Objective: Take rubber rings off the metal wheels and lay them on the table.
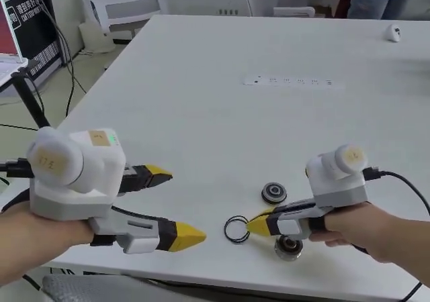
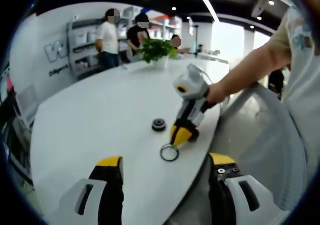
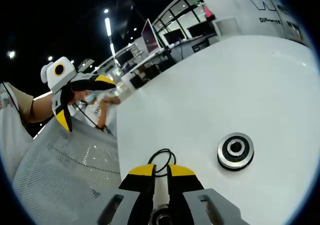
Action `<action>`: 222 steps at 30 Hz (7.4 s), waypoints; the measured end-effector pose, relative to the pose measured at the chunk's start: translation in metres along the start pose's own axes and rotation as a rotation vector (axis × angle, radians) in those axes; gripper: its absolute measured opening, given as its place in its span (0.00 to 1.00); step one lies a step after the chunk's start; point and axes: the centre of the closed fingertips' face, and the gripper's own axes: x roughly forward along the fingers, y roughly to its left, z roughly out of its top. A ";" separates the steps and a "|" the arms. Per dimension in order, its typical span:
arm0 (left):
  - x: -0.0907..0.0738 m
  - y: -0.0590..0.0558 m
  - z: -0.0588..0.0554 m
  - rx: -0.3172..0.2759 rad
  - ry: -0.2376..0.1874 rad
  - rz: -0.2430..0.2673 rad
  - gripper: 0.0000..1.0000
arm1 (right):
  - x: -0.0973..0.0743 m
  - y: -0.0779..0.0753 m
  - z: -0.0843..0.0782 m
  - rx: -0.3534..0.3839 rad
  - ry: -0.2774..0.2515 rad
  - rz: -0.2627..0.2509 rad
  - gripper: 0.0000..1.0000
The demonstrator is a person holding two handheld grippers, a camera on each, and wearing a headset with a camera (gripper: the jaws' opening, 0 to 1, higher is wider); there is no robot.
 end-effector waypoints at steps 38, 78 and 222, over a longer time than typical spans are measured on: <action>0.036 0.011 0.027 0.032 -0.001 -0.049 0.65 | -0.070 -0.021 0.035 -0.042 -0.190 -0.124 0.32; 0.113 0.026 0.033 0.091 0.050 -0.071 0.53 | -0.074 -0.061 0.014 -0.208 -0.108 -0.230 0.35; 0.195 0.013 0.018 0.161 0.115 -0.133 0.13 | -0.051 -0.081 0.009 -0.143 -0.128 -0.214 0.00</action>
